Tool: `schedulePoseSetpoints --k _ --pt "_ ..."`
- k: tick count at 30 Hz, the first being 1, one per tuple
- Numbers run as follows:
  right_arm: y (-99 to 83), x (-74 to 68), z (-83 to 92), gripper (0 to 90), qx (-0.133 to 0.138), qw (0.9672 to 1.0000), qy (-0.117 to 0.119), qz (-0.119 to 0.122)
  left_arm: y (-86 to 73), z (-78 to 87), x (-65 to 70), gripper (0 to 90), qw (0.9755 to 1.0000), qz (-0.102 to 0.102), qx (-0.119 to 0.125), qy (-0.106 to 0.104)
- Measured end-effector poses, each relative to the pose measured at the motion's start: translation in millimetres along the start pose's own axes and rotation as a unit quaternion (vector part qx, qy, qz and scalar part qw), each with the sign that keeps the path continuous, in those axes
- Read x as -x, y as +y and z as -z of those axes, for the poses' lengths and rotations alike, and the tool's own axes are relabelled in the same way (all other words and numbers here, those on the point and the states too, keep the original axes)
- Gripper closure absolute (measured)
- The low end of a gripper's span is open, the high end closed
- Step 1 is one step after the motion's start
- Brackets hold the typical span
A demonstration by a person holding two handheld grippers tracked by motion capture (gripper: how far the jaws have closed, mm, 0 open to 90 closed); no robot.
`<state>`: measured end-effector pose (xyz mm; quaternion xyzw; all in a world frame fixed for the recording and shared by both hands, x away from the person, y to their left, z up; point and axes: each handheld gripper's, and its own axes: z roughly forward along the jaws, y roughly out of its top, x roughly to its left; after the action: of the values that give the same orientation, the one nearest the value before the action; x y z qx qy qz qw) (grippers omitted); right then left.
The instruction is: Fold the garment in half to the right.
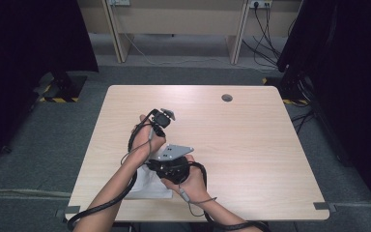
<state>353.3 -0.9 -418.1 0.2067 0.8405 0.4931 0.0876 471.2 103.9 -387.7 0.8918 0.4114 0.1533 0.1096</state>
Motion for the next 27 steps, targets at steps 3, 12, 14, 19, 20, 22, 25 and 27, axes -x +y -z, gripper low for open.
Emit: schedulePoseSetpoints --k 3,12,14,19,20,22,25,27 --pt "-3.3 0.2 -0.2 84.0 -0.002 1.0000 -0.001 0.000 0.0 -2.0 1.9 83.3 1.0000 0.001 0.002 -0.001" --pt "-10.8 1.4 0.4 83.5 -0.006 1.0000 -0.002 -0.005 0.6 -5.2 5.9 82.9 1.0000 0.001 0.007 -0.005" --pt "-12.5 1.9 0.7 83.4 -0.007 1.0000 -0.002 -0.004 0.7 -5.4 6.2 82.6 1.0000 0.001 0.008 -0.006" --pt "-16.7 2.9 0.6 83.4 -0.012 0.9999 -0.004 -0.008 0.2 -6.5 6.7 82.4 0.9999 0.001 0.007 -0.007" --pt "-17.2 3.1 0.4 83.3 -0.012 0.9999 -0.004 -0.008 0.1 -6.7 6.8 82.4 0.9999 0.001 0.008 -0.007" --pt "-17.9 3.1 0.2 83.3 -0.012 0.9999 -0.004 -0.009 -0.1 -7.4 7.0 82.3 0.9999 0.001 0.009 -0.006" --pt "-18.5 3.2 0.1 83.2 -0.012 0.9999 -0.004 -0.011 -0.3 -8.5 7.6 82.2 0.9999 0.000 0.008 -0.007" --pt "-19.1 3.4 -0.2 83.2 -0.013 0.9999 -0.004 -0.010 -0.5 -9.0 7.5 82.2 0.9999 0.001 0.008 -0.007"
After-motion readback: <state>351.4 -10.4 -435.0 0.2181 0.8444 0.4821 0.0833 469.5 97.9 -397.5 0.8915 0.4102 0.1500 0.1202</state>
